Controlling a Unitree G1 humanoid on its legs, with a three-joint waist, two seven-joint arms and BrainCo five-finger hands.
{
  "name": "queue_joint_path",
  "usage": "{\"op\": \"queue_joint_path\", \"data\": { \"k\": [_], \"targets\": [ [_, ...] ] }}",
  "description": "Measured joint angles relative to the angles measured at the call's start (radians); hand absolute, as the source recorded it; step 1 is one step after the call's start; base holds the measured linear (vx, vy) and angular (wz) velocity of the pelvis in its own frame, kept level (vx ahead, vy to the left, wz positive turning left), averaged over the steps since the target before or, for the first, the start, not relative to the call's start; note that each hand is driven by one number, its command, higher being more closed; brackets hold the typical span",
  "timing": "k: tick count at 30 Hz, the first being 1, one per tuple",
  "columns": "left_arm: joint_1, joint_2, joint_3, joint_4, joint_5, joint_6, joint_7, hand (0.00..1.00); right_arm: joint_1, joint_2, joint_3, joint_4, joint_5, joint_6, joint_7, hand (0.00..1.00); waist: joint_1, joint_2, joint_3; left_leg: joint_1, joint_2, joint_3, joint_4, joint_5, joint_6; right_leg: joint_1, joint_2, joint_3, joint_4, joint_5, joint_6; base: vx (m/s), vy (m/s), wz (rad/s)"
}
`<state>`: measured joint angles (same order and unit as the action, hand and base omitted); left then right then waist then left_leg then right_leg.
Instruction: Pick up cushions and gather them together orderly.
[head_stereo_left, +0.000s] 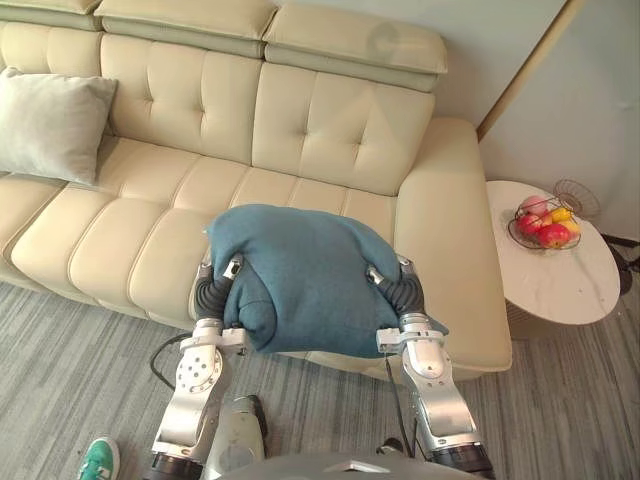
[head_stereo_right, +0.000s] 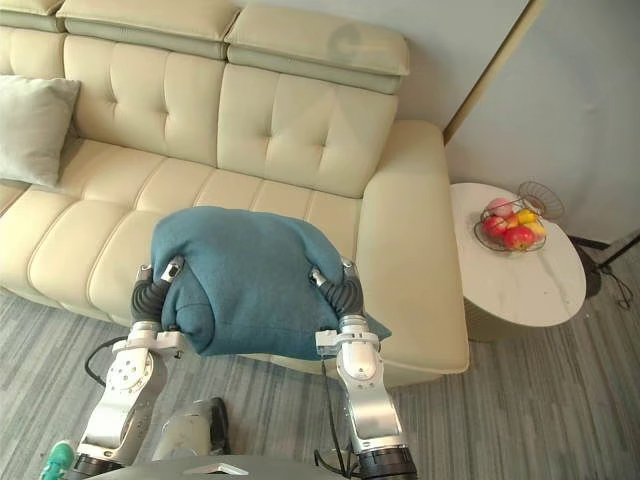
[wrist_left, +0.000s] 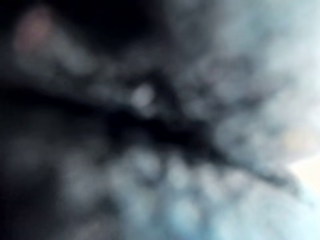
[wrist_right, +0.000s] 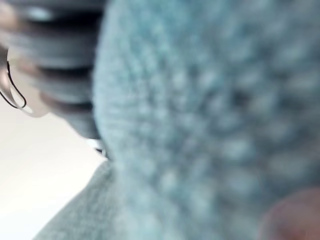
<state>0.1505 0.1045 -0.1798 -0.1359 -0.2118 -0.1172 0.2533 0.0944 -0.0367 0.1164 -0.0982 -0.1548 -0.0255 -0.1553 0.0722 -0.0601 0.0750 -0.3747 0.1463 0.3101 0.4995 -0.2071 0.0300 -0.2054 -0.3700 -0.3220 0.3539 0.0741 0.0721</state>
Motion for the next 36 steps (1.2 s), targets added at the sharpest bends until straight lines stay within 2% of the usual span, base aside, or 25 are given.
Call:
{"op": "queue_joint_path", "data": {
  "k": [1, 2, 3, 4, 6, 8, 9, 11, 12, 13, 14, 15, 17, 18, 19, 22, 24, 25, 26, 29, 30, 31, 32, 34, 36],
  "targets": [
    [0.003, 0.0, -0.001, 0.0, 0.0, 0.002, -0.009, 1.0, 0.013, 0.007, 0.0, -0.001, 0.0, 0.002, 0.002, 1.0, -0.013, -0.003, 0.011, 0.025, -0.019, -0.01, -0.033, 0.008, 0.012, -0.014, 0.069, 0.046, 0.094, -0.12, -0.018, -0.01, 0.143, 0.15],
    [0.006, 0.0, -0.001, 0.0, 0.0, 0.002, -0.013, 1.0, 0.019, 0.008, 0.0, -0.001, 0.001, 0.002, 0.003, 1.0, -0.019, 0.001, 0.015, 0.032, -0.027, -0.014, -0.053, 0.014, 0.012, -0.02, 0.095, 0.064, 0.113, -0.161, -0.016, 0.0, 0.102, 0.25],
    [0.008, 0.0, -0.002, 0.0, 0.0, 0.003, -0.02, 1.0, 0.024, 0.008, 0.0, 0.0, 0.003, 0.002, 0.003, 1.0, -0.031, -0.01, 0.013, 0.047, -0.046, -0.021, -0.099, 0.019, 0.01, -0.033, 0.161, 0.092, 0.122, -0.222, 0.0, 0.02, 0.03, 0.29],
    [0.008, 0.001, -0.002, 0.001, 0.0, 0.005, -0.025, 1.0, 0.021, 0.001, -0.002, 0.0, 0.01, 0.001, 0.004, 1.0, -0.041, -0.012, 0.012, 0.051, -0.067, -0.027, -0.146, 0.038, 0.006, -0.055, 0.215, 0.088, 0.098, -0.255, -0.008, 0.02, 0.015, 0.27],
    [0.005, -0.001, -0.004, 0.001, 0.0, 0.013, -0.03, 1.0, 0.014, -0.015, -0.003, -0.001, 0.012, 0.001, 0.004, 1.0, -0.046, -0.006, 0.026, 0.06, -0.076, -0.028, -0.178, 0.059, 0.015, -0.083, 0.267, 0.088, 0.075, -0.273, -0.028, 0.06, -0.009, 0.1],
    [0.004, -0.01, -0.006, 0.001, 0.0, 0.027, -0.036, 1.0, 0.024, -0.015, -0.006, -0.002, 0.013, 0.002, 0.004, 1.0, -0.051, 0.026, 0.062, 0.083, -0.076, -0.056, -0.179, 0.068, 0.029, -0.13, 0.325, 0.1, 0.077, -0.279, -0.047, 0.09, -0.05, 0.1],
    [0.0, -0.009, -0.01, 0.001, 0.001, 0.028, -0.038, 1.0, 0.028, -0.015, -0.009, -0.002, 0.014, 0.002, 0.005, 1.0, -0.057, 0.034, 0.068, 0.09, -0.077, -0.068, -0.186, 0.071, 0.026, -0.148, 0.337, 0.109, 0.069, -0.272, -0.049, 0.11, -0.084, 0.37],
    [-0.006, -0.01, -0.024, 0.001, 0.003, 0.03, -0.043, 1.0, 0.052, -0.017, -0.016, -0.009, 0.033, 0.002, 0.005, 1.0, -0.083, 0.035, 0.073, 0.122, -0.11, -0.119, -0.247, 0.1, 0.01, -0.175, 0.337, 0.16, 0.02, -0.23, -0.048, 0.21, -0.153, 0.88],
    [-0.01, -0.012, -0.033, 0.0, 0.021, 0.031, -0.05, 1.0, 0.089, -0.018, -0.022, -0.038, 0.046, 0.002, 0.005, 1.0, -0.1, 0.027, 0.074, 0.139, -0.14, -0.153, -0.26, 0.102, -0.005, -0.16, 0.315, 0.198, -0.029, -0.195, -0.051, 0.23, -0.186, 1.07],
    [-0.01, -0.013, -0.036, 0.0, 0.022, 0.031, -0.052, 1.0, 0.104, -0.019, -0.022, -0.052, 0.05, 0.001, 0.005, 1.0, -0.099, 0.027, 0.075, 0.143, -0.146, -0.162, -0.253, 0.097, -0.013, -0.155, 0.31, 0.196, -0.021, -0.168, -0.072, 0.25, -0.213, 1.07],
    [-0.008, -0.029, -0.045, -0.004, 0.022, 0.031, -0.059, 1.0, 0.135, -0.029, -0.022, -0.081, 0.057, 0.001, 0.005, 1.0, -0.098, 0.047, 0.077, 0.138, -0.131, -0.182, -0.21, 0.068, -0.04, -0.14, 0.307, 0.152, 0.0, -0.167, -0.088, 0.26, -0.219, 0.76],
    [-0.007, -0.045, -0.047, -0.027, 0.022, 0.031, -0.063, 1.0, 0.151, -0.036, -0.022, -0.111, 0.076, 0.002, 0.005, 1.0, -0.098, 0.066, 0.077, 0.107, -0.095, -0.176, -0.142, 0.042, -0.059, -0.137, 0.31, 0.107, 0.014, -0.181, -0.106, 0.32, -0.256, 0.85],
    [-0.011, -0.075, -0.048, -0.06, 0.022, 0.029, -0.065, 1.0, 0.159, -0.051, -0.022, -0.156, 0.085, 0.002, 0.005, 1.0, -0.098, 0.087, 0.093, 0.075, -0.014, -0.14, 0.006, 0.008, -0.115, -0.108, 0.337, 0.061, 0.016, -0.191, -0.115, 0.29, -0.202, 0.54],
    [-0.009, -0.086, -0.048, -0.066, 0.022, 0.029, -0.065, 1.0, 0.168, -0.062, -0.022, -0.176, 0.089, 0.002, 0.005, 1.0, -0.092, 0.091, 0.096, 0.071, 0.025, -0.108, 0.072, 0.01, -0.128, -0.087, 0.349, 0.048, 0.011, -0.192, -0.117, 0.3, -0.164, 0.26],
    [-0.003, -0.088, -0.047, -0.071, 0.021, 0.029, -0.065, 1.0, 0.179, -0.076, -0.021, -0.2, 0.092, 0.002, 0.005, 1.0, -0.084, 0.094, 0.097, 0.06, 0.064, -0.054, 0.155, 0.027, -0.117, -0.053, 0.361, 0.049, 0.002, -0.199, -0.127, 0.27, -0.122, 0.11],
    [0.013, -0.088, -0.047, -0.096, 0.019, 0.02, -0.065, 1.0, 0.184, -0.1, -0.018, -0.248, 0.111, -0.001, 0.005, 1.0, -0.067, 0.098, 0.095, 0.03, 0.112, 0.008, 0.284, 0.064, -0.075, -0.019, 0.37, 0.084, -0.028, -0.228, -0.14, 0.18, 0.007, -0.3],
    [0.013, -0.089, -0.046, -0.105, 0.02, 0.016, -0.068, 1.0, 0.178, -0.099, -0.018, -0.25, 0.111, -0.002, 0.004, 1.0, -0.06, 0.097, 0.096, -0.003, 0.131, 0.023, 0.318, 0.03, -0.06, -0.019, 0.37, 0.115, -0.047, -0.242, -0.149, 0.1, 0.113, -0.32],
    [0.014, -0.095, -0.046, -0.105, 0.019, 0.017, -0.071, 1.0, 0.179, -0.098, -0.018, -0.25, 0.111, -0.002, 0.003, 1.0, -0.057, 0.095, 0.098, -0.009, 0.147, 0.025, 0.287, -0.025, -0.055, -0.013, 0.369, 0.143, -0.052, -0.249, -0.146, 0.14, 0.12, -0.3],
    [0.018, -0.099, -0.046, -0.105, 0.02, 0.017, -0.072, 1.0, 0.179, -0.098, -0.018, -0.25, 0.111, -0.001, 0.002, 1.0, -0.056, 0.094, 0.098, -0.007, 0.149, 0.022, 0.231, -0.044, -0.059, -0.004, 0.363, 0.158, -0.058, -0.252, -0.14, 0.17, 0.17, -0.42],
    [0.037, -0.103, -0.046, -0.105, 0.02, 0.017, -0.074, 1.0, 0.18, -0.099, -0.018, -0.242, 0.11, -0.001, 0.002, 1.0, -0.036, 0.088, 0.099, -0.008, 0.132, 0.007, -0.002, -0.033, -0.078, -0.002, 0.32, 0.207, -0.045, -0.265, -0.086, 0.2, 0.296, -0.52],
    [0.041, -0.103, -0.049, -0.105, 0.02, 0.017, -0.074, 1.0, 0.182, -0.099, -0.018, -0.239, 0.11, -0.001, 0.002, 1.0, -0.032, 0.091, 0.098, -0.003, 0.108, -0.031, -0.14, 0.037, -0.077, -0.002, 0.303, 0.23, -0.022, -0.273, -0.045, 0.21, 0.298, -0.38],
    [0.042, -0.103, -0.049, -0.105, 0.02, 0.017, -0.074, 1.0, 0.182, -0.1, -0.018, -0.239, 0.11, -0.001, 0.002, 1.0, -0.029, 0.094, 0.096, 0.009, 0.104, -0.048, -0.183, 0.114, -0.087, -0.004, 0.3, 0.241, -0.015, -0.28, -0.031, 0.31, 0.44, -0.44],
    [0.032, -0.085, -0.049, -0.098, 0.02, 0.019, -0.073, 1.0, 0.181, -0.086, -0.015, -0.226, 0.109, 0.002, 0.001, 1.0, -0.027, 0.069, 0.096, 0.019, 0.071, -0.049, -0.178, 0.206, -0.109, -0.006, 0.275, 0.274, -0.011, -0.292, 0.008, 0.26, 0.328, -0.23],
    [0.029, -0.08, -0.046, -0.098, 0.019, 0.02, -0.066, 1.0, 0.184, -0.075, -0.008, -0.226, 0.109, 0.002, 0.001, 1.0, -0.021, 0.054, 0.098, 0.007, 0.052, -0.062, -0.112, 0.157, -0.068, 0.013, 0.252, 0.287, -0.056, -0.253, 0.026, 0.25, 0.352, -0.26],
    [0.033, -0.069, -0.046, -0.098, 0.019, 0.015, -0.062, 1.0, 0.174, -0.071, -0.001, -0.206, 0.109, 0.002, 0.003, 1.0, -0.007, 0.052, 0.097, 0.008, 0.052, -0.065, -0.029, 0.111, -0.048, 0.052, 0.244, 0.312, -0.105, -0.207, 0.044, 0.15, 0.226, -0.47]
  ]
}}
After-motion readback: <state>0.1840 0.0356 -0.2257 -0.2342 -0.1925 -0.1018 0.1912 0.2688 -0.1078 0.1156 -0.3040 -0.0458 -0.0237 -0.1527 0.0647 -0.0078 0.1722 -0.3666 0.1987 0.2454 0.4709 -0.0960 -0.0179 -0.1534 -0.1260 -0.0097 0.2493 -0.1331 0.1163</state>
